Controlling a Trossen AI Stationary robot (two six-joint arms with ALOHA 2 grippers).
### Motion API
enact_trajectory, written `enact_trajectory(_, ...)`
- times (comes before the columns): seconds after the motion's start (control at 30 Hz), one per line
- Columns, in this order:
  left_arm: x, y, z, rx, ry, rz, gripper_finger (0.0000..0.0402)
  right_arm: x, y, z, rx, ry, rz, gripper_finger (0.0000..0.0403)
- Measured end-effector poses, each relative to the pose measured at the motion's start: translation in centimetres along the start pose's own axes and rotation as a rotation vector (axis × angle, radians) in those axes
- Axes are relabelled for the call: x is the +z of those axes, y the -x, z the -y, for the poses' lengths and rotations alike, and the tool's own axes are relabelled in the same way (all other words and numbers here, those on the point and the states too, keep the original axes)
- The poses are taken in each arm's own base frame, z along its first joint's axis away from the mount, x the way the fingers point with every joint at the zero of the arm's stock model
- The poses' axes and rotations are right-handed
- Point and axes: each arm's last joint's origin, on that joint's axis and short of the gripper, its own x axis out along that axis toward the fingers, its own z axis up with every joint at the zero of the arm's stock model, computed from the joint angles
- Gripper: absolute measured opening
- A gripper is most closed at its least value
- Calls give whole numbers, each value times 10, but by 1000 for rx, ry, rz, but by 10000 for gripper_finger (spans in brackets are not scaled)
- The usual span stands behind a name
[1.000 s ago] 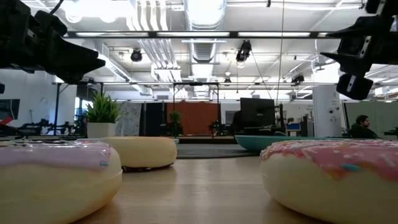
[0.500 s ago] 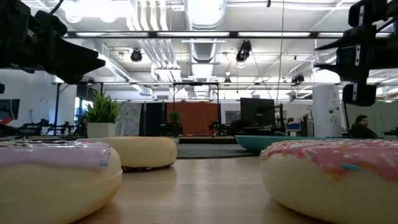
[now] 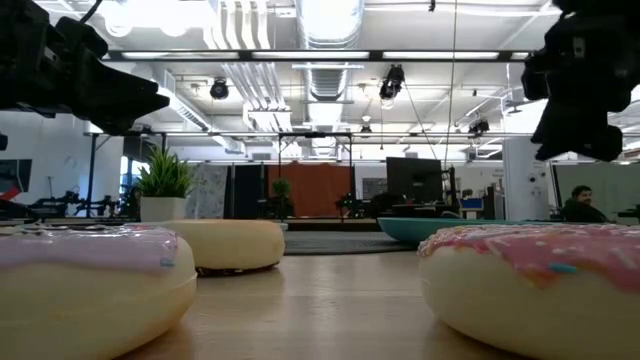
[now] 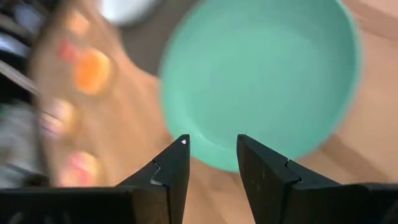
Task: Pick & Place donuts
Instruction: Put the bottom right small orange donut on the light blue plate
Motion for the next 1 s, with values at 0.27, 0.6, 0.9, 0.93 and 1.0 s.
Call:
enact_trajectory(0.27, 0, 0, 0, 0, 0, -1, 147, 11, -16, -24, -45, 118, -205, 130)
enact_trajectory(0.6, 0, 0, 0, 0, 0, 0, 147, 4, -41, -25, -65, 137, -421, 141)
enact_trajectory(0.9, 0, 0, 0, 0, 0, -1, 147, 10, -45, -32, -44, 358, -417, 130)
enact_trajectory(0.93, 0, 0, 0, 0, 0, 0, 147, 11, -45, -32, -46, 357, -418, 127)
enact_trajectory(1.0, 0, 0, 0, 0, 0, 0, 147, 11, -45, -32, -61, 353, -408, 123)
